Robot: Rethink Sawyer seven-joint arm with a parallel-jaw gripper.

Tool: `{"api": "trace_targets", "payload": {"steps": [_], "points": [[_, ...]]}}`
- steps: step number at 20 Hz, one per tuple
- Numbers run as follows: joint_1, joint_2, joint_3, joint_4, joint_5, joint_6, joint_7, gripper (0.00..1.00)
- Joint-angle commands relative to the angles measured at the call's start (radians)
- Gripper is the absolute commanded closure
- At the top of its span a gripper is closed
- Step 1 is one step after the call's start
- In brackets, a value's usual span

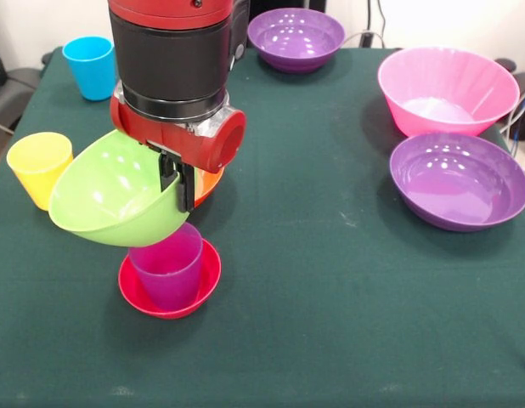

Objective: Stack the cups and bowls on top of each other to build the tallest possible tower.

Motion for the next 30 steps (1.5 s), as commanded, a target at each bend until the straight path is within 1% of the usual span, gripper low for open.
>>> {"api": "trace_targets", "payload": {"steps": [1,13,14,16,18,30], "points": [[-0.014,-0.004,0.090,0.088,-0.061,-0.038,-0.229,1.00],[-0.016,-0.001,0.093,0.084,-0.063,-0.031,-0.230,1.00],[-0.015,-0.001,0.093,0.083,-0.065,-0.030,-0.228,0.00],[-0.014,0.001,0.091,0.080,-0.064,-0.022,-0.222,0.00],[-0.013,0.002,0.093,0.071,-0.076,-0.038,-0.239,0.00],[-0.015,0.000,0.096,0.076,-0.074,-0.028,-0.228,0.00]]}}
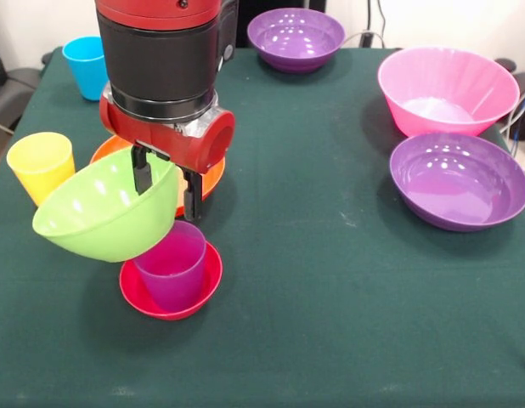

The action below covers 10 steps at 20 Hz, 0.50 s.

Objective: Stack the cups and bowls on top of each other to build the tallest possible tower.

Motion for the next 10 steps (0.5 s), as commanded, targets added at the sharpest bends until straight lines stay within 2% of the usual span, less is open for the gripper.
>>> {"api": "trace_targets", "payload": {"steps": [1,6,7,10], "points": [[-0.001,-0.001,0.087,0.077,-0.063,-0.028,-0.226,0.00],[0.000,-0.003,0.090,0.074,-0.075,-0.036,-0.246,0.00],[0.000,-0.002,0.089,0.072,-0.072,-0.025,-0.238,1.00],[-0.001,-0.006,0.088,0.081,-0.073,-0.034,-0.234,1.00]]}}
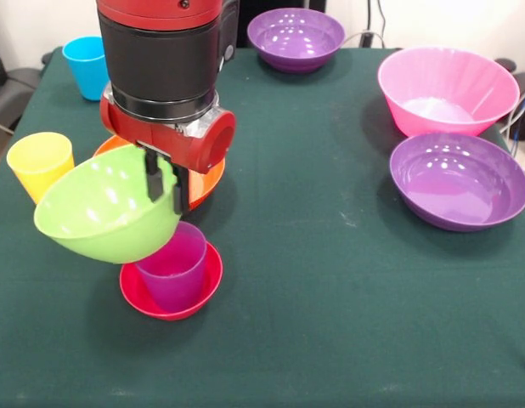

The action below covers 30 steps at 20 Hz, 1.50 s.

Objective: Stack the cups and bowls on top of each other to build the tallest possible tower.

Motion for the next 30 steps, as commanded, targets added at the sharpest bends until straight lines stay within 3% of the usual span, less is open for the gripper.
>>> {"api": "trace_targets", "payload": {"steps": [1,14,30], "points": [[-0.001,-0.007,0.086,0.082,-0.070,-0.042,-0.239,1.00],[0.004,-0.011,0.083,0.079,-0.068,-0.026,-0.214,1.00],[0.063,0.034,0.059,-0.004,-0.082,-0.012,-0.128,1.00]]}}
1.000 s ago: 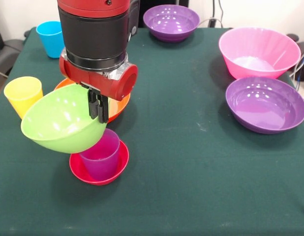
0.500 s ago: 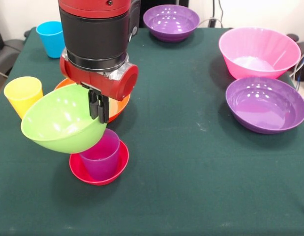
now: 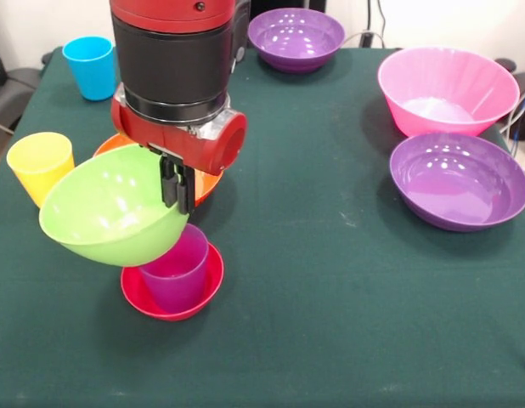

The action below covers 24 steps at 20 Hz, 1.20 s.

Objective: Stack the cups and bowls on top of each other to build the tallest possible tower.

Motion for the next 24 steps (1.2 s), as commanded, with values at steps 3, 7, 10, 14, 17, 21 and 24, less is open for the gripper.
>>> {"api": "trace_targets", "payload": {"steps": [3,7,10,14,17,21,24], "points": [[0.064,0.036,0.046,0.000,-0.074,-0.021,-0.106,1.00],[0.075,0.037,0.039,0.011,-0.072,-0.040,-0.084,1.00],[0.077,0.040,0.036,0.005,-0.072,-0.040,-0.084,1.00],[0.078,0.036,0.032,0.003,-0.071,-0.033,-0.089,1.00],[0.076,0.031,0.031,0.013,-0.070,-0.036,-0.092,1.00],[0.072,0.033,0.034,-0.004,-0.073,-0.018,-0.109,1.00],[0.062,0.025,0.040,-0.020,-0.073,0.018,-0.146,1.00]]}}
